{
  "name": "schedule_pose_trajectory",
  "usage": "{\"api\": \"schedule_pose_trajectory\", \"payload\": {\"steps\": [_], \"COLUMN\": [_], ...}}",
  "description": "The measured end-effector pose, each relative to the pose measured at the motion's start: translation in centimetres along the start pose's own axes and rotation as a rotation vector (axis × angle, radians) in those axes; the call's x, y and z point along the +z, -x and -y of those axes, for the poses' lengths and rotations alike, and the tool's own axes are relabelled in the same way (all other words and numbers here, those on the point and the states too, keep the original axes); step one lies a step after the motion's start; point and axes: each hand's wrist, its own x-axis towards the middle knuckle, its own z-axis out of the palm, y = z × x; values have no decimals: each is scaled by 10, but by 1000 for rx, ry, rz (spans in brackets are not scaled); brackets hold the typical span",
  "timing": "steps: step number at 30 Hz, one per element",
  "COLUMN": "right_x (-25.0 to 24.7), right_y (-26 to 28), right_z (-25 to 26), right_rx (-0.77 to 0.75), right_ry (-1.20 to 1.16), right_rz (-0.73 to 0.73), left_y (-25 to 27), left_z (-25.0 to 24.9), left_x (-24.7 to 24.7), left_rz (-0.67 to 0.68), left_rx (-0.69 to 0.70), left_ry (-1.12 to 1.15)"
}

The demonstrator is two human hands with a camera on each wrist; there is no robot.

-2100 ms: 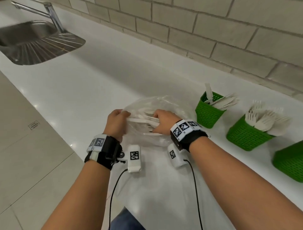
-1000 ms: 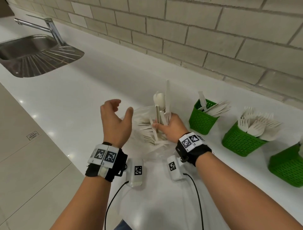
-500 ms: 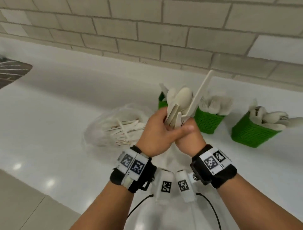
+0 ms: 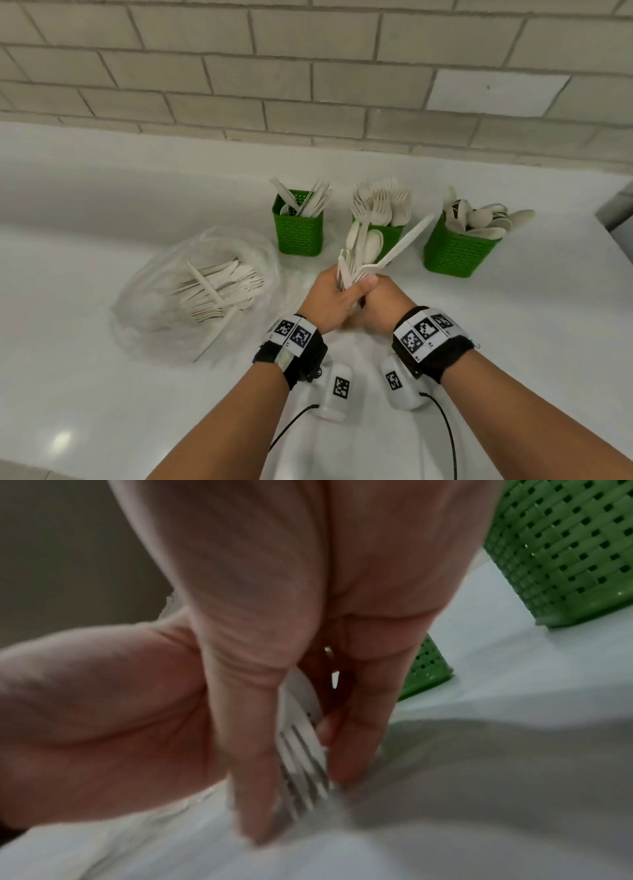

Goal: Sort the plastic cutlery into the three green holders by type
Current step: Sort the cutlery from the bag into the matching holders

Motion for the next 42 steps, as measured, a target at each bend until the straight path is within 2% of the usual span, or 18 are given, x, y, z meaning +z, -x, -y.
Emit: {"api": "schedule_pose_trajectory", "payload": {"steps": [3,6,7,10,11,13,15,17,19,22,27,29,30,33,35,38,42], "right_x": [-14,-40,-46,-65,-71,-77,-81,-88,-93,-90,-66,-53,-47,-37,-32,-20,-25], "right_y": [6,19,21,20,18,16,17,18,22,29,38,37,35,30,31,34,28], "right_z": [6,10,11,14,15,19,22,17,9,-1,0,6,8,12,22,34,26], "right_rx": [-1,-26,-1,51,39,-2,-64,-108,-123,-80,-11,5,23,48,-28,-156,-95], "right_ry": [-32,-405,-519,-781,-905,-1060,-1065,-1128,-1203,-1075,-571,-486,-501,-639,-746,-733,-835], "right_rz": [70,135,92,-346,-429,-423,-404,-441,-470,-372,75,187,167,-45,-47,-42,-168], "left_y": [-3,-3,-1,3,5,10,13,16,16,12,5,4,4,3,1,0,2], "left_z": [4,2,1,-8,-12,-17,-19,-20,-17,-16,-23,-27,-28,-34,-37,-39,-41], "left_x": [-7,-15,-18,-28,-30,-30,-28,-29,-33,-41,-44,-41,-40,-40,-41,-40,-47], "left_rz": [-63,-138,-147,-89,-56,15,63,49,-24,-149,-210,-212,-225,-286,-304,-299,-344], "left_rx": [7,6,-3,-16,-12,6,-10,-47,-81,-120,-110,-97,-92,-84,-77,-60,-41], "left_ry": [7,65,77,77,59,34,61,165,295,432,501,511,516,544,580,620,684]}}
